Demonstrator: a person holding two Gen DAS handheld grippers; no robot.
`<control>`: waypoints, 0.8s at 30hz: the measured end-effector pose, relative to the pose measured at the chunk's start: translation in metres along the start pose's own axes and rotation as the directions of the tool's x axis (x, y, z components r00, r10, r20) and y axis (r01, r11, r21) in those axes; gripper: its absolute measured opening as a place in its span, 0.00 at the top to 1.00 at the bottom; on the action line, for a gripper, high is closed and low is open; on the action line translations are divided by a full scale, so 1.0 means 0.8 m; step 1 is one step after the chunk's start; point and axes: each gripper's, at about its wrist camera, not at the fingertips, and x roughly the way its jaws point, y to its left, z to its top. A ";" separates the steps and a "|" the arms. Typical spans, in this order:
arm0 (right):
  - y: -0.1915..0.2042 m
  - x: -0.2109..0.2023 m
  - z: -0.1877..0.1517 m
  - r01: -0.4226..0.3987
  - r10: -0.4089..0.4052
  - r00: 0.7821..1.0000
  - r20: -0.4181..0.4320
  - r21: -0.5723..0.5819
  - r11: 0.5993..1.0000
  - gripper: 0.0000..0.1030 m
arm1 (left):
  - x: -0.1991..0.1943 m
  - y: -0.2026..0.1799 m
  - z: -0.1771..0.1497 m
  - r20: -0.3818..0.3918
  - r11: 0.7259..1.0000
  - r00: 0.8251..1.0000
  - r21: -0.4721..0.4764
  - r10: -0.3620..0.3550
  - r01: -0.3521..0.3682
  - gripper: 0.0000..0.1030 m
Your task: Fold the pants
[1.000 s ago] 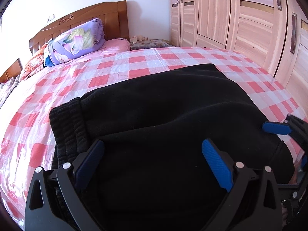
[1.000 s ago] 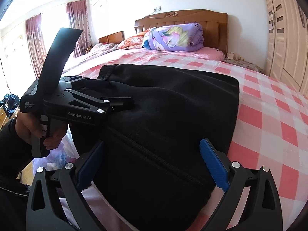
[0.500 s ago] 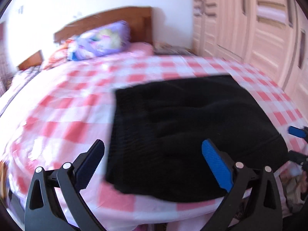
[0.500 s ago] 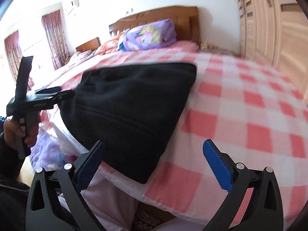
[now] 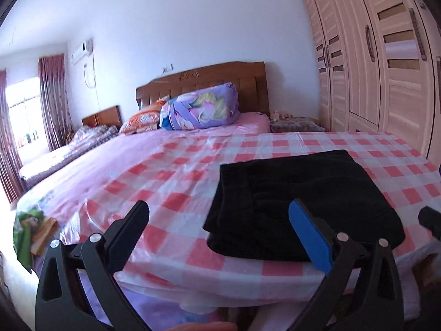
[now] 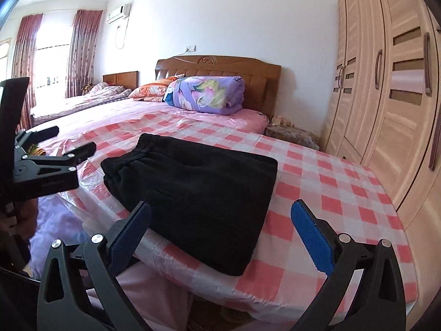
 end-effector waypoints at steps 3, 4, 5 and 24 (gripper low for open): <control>0.000 0.001 -0.005 -0.035 0.036 0.999 -0.020 0.045 0.998 0.05 | 0.007 -0.014 -0.002 -0.022 1.000 1.000 -0.012 0.000 -0.001 0.01; -0.002 0.006 -0.006 -0.035 0.037 0.998 -0.046 0.054 0.998 0.05 | 0.014 -0.023 -0.004 -0.056 0.999 0.998 -0.003 -0.034 0.034 0.01; -0.004 0.014 -0.008 -0.029 0.034 0.997 -0.068 0.065 0.997 0.05 | 0.020 -0.029 -0.007 -0.084 0.998 0.994 0.001 -0.064 0.064 0.01; -0.004 0.059 -0.042 -0.065 0.098 0.966 -0.241 0.144 0.987 0.05 | 0.054 -0.048 -0.041 -0.262 0.979 0.944 -0.035 -0.201 0.199 0.01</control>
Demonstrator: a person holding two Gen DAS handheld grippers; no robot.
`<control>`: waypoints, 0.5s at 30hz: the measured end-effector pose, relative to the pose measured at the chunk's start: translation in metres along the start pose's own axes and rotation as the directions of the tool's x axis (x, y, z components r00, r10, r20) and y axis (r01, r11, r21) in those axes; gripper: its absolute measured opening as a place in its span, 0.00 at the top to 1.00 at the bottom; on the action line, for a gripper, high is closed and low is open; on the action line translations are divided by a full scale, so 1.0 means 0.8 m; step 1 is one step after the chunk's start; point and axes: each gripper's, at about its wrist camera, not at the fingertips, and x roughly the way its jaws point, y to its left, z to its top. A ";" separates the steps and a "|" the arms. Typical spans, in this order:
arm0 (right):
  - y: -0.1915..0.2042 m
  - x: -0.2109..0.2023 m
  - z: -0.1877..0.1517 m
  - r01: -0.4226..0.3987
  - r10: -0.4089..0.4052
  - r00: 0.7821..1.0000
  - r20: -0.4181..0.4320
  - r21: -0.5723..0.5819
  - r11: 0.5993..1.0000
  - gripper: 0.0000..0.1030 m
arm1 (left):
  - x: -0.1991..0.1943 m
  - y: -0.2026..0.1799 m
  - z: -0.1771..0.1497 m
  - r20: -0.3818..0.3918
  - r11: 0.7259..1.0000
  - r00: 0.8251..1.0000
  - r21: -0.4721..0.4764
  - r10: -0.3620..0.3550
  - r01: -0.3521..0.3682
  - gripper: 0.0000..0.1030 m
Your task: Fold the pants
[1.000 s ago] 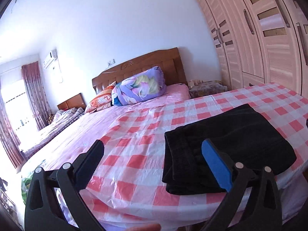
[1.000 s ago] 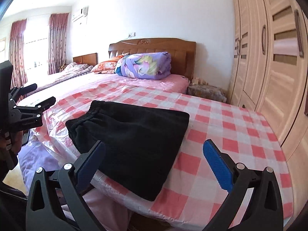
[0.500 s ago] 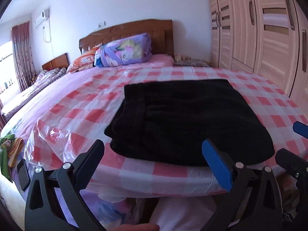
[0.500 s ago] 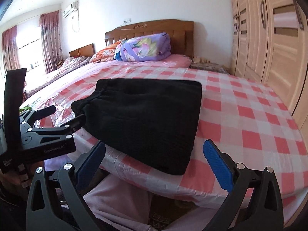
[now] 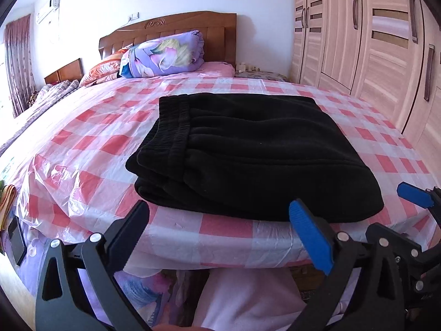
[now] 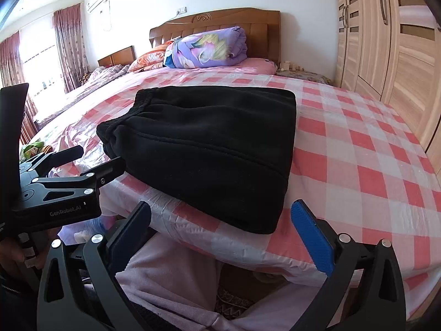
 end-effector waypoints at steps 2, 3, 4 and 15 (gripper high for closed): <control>0.000 0.000 0.000 0.001 -0.001 1.000 0.002 0.000 1.000 0.05 | 0.000 -0.001 0.000 0.002 1.000 1.000 0.004 -0.010 0.010 0.01; -0.001 0.000 0.001 0.000 0.000 1.000 0.002 0.000 1.000 0.05 | -0.001 -0.002 0.000 0.003 1.000 1.000 0.006 -0.011 0.011 0.01; -0.001 0.000 0.001 0.000 0.000 1.000 0.002 0.000 1.000 0.05 | -0.001 -0.002 0.000 0.003 1.000 1.000 0.008 -0.013 0.013 0.01; -0.002 0.000 0.001 0.000 0.000 1.000 0.002 0.002 1.000 0.05 | 0.002 -0.001 -0.001 -0.007 1.000 1.000 -0.003 -0.016 0.016 0.01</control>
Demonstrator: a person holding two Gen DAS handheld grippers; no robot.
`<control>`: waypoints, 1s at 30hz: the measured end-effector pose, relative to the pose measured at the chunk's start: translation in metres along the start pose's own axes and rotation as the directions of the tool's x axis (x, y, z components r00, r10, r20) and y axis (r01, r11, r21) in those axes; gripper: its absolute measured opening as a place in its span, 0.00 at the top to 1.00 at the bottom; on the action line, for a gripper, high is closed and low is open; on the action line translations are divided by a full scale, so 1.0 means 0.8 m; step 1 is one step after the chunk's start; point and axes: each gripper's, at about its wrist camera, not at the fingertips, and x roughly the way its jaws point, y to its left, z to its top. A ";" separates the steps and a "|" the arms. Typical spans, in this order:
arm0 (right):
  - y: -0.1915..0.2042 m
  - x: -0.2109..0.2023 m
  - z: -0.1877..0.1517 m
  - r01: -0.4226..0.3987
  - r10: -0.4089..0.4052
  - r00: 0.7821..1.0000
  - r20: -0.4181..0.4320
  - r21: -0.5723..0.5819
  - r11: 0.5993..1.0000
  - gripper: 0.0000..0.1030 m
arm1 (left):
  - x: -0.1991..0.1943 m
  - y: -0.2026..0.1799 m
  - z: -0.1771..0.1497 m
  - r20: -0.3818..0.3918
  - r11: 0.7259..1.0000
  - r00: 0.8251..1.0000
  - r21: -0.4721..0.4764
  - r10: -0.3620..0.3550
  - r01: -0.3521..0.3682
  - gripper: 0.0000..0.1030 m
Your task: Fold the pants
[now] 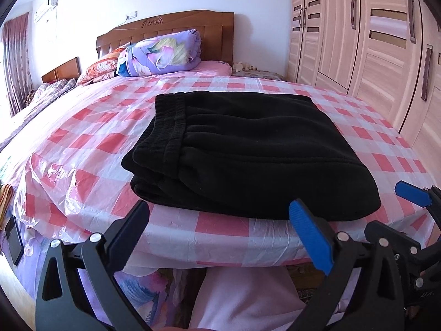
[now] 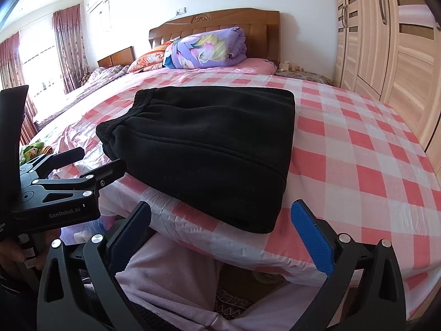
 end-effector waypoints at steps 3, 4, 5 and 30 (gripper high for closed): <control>0.000 0.000 0.000 0.000 0.000 1.000 -0.001 0.001 1.000 0.05 | 0.001 0.001 0.000 -0.001 1.000 1.000 -0.004 0.002 -0.002 0.01; 0.000 0.000 0.000 0.000 0.000 1.000 -0.001 0.001 1.000 0.05 | 0.001 0.001 0.000 -0.002 1.000 1.000 -0.005 0.003 -0.003 0.01; 0.000 0.000 -0.001 0.000 0.000 1.000 -0.001 0.001 1.000 0.05 | 0.001 0.002 -0.001 -0.003 1.000 1.000 -0.006 0.004 -0.004 0.01; -0.001 0.001 -0.004 -0.003 0.003 1.000 -0.004 0.005 1.000 0.05 | 0.003 0.005 -0.004 -0.009 1.000 1.000 -0.020 0.012 -0.013 0.01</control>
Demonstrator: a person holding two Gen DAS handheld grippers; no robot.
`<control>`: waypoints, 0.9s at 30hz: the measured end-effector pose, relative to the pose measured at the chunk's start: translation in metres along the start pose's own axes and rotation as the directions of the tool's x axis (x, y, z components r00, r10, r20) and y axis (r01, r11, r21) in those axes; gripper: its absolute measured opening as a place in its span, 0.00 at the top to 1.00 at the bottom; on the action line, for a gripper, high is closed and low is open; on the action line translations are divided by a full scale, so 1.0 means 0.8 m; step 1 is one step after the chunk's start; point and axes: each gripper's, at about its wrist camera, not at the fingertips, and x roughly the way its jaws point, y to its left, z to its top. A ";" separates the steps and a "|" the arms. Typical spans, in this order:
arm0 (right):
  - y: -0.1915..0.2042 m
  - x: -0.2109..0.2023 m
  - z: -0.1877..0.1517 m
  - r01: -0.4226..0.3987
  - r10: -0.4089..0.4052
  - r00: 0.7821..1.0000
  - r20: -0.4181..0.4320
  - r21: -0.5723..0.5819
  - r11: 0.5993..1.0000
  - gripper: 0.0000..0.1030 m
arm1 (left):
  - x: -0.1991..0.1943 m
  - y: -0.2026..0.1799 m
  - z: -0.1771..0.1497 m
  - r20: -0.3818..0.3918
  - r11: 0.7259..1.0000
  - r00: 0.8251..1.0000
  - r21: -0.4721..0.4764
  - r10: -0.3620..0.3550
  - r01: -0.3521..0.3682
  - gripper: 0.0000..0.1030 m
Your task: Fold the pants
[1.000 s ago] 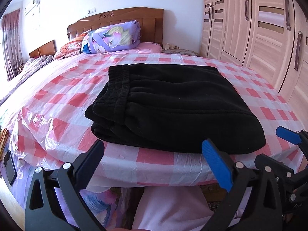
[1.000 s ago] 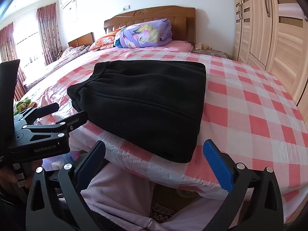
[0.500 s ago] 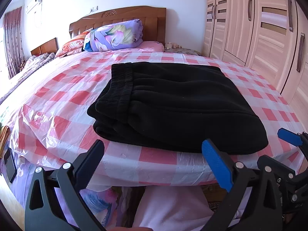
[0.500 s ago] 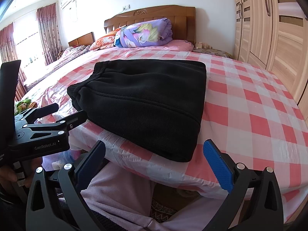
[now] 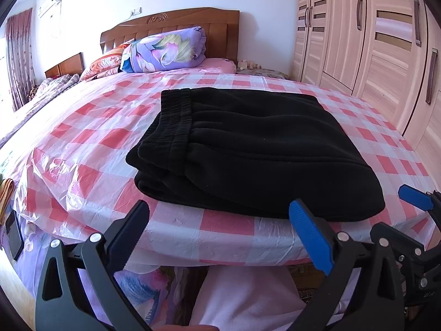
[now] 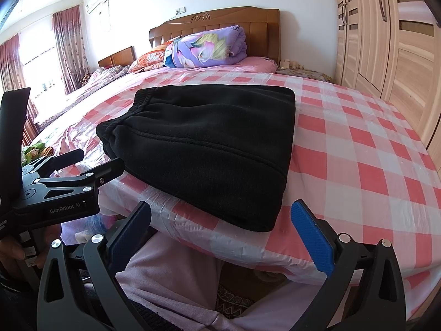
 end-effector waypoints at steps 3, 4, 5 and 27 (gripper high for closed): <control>0.000 0.000 0.000 -0.001 0.001 1.000 -0.002 0.001 1.000 0.05 | 0.000 0.000 0.000 0.000 1.000 1.000 0.000 0.000 0.000 0.01; 0.000 0.000 -0.001 -0.001 0.001 1.000 -0.001 0.001 1.000 0.05 | 0.000 0.000 0.000 0.000 1.000 1.000 -0.001 0.000 0.000 0.01; 0.000 0.000 -0.001 -0.002 0.002 1.000 -0.001 0.001 1.000 0.05 | 0.000 0.001 0.000 0.000 1.000 1.000 -0.001 0.000 0.000 0.01; 0.000 -0.001 0.000 -0.004 0.004 1.000 -0.003 0.006 1.000 0.05 | -0.002 0.001 0.000 -0.004 1.000 1.000 -0.008 0.013 -0.013 0.01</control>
